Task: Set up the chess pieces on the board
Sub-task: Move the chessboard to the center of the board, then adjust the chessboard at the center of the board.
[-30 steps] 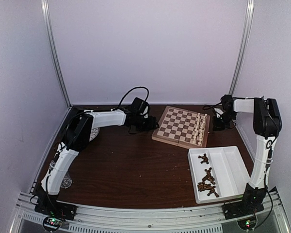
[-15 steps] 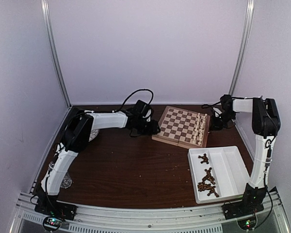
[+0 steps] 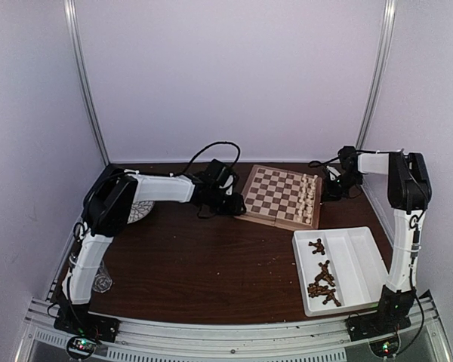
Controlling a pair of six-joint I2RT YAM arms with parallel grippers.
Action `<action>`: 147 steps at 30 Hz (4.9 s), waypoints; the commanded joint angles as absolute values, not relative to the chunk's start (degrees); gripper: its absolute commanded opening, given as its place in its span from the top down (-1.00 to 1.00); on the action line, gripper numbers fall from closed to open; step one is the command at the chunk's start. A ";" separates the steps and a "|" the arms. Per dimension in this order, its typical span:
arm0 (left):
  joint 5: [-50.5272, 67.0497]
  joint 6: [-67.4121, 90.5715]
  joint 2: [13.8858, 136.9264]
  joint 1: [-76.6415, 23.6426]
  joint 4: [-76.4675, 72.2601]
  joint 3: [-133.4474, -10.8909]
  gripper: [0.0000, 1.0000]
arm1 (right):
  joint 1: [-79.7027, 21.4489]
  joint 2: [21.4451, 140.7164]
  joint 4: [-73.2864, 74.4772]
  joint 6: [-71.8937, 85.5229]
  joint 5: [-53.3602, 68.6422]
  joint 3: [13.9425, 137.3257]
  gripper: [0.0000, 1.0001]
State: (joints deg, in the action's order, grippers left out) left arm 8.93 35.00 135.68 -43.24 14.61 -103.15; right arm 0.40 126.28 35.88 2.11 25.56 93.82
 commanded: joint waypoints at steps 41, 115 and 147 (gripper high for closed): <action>-8.73 28.92 110.06 -41.78 29.36 -88.05 -0.60 | -9.38 99.71 38.82 -9.43 30.71 80.92 0.12; 5.70 26.18 126.05 -30.91 33.33 -109.26 -0.41 | -43.70 110.35 40.55 -31.84 9.19 88.95 -0.08; 1.63 30.13 93.40 -26.64 30.94 -77.75 -0.36 | -48.52 136.49 46.50 -28.91 10.49 114.08 -0.12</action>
State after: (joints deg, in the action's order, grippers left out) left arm 2.46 29.95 95.68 -26.68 32.97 -78.61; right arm -48.16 134.50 43.20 -29.71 7.79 113.06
